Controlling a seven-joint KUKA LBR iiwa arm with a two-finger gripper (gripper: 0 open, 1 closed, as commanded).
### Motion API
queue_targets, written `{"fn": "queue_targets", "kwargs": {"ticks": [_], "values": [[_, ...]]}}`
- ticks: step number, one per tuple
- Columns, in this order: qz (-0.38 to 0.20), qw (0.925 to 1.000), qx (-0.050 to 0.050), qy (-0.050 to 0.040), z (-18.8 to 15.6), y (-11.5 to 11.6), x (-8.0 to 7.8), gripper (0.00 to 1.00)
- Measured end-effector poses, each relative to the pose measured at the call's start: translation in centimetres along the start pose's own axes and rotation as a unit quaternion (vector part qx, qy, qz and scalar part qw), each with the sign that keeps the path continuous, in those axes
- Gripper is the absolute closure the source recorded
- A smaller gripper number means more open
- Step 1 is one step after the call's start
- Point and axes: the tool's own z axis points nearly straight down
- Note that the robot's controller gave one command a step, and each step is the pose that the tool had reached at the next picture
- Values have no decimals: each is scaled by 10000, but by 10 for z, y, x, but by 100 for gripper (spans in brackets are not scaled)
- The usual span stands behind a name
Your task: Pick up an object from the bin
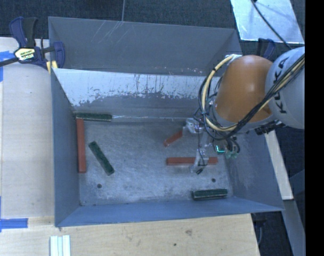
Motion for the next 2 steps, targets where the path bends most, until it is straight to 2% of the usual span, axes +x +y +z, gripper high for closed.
{"fn": "queue_targets", "kwargs": {"ticks": [1,2], "values": [[-43,10000,1,-59,64,3,3,0],[-53,10000,2,-72,61,3,2,100]]}}
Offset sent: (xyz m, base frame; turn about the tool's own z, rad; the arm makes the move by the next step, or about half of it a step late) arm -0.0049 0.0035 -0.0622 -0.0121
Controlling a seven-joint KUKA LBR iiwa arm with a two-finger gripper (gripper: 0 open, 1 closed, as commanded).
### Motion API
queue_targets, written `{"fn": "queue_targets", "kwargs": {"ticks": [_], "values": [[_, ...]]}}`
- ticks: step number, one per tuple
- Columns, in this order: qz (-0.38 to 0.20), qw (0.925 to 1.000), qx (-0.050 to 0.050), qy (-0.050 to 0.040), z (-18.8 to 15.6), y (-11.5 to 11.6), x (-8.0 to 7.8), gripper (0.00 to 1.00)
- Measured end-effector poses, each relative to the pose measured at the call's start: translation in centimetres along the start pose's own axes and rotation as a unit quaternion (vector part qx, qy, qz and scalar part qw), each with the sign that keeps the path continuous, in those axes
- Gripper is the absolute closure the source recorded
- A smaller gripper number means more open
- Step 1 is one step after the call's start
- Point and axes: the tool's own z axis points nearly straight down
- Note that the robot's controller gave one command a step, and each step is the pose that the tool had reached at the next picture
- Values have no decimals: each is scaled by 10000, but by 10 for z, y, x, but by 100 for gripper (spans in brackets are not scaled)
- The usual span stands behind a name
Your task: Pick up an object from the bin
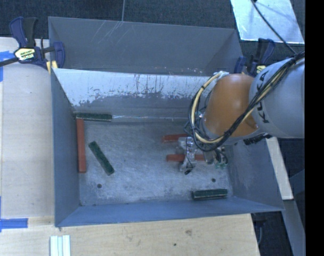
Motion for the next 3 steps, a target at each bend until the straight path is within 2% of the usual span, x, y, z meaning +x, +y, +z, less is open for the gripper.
{"fn": "queue_targets", "kwargs": {"ticks": [1,2,3], "values": [[-245,9997,2,-19,-158,4,-20,100],[-1748,9846,-13,44,-82,8,-58,100],[-1748,9846,2,-15,-157,-2,-63,100]]}}
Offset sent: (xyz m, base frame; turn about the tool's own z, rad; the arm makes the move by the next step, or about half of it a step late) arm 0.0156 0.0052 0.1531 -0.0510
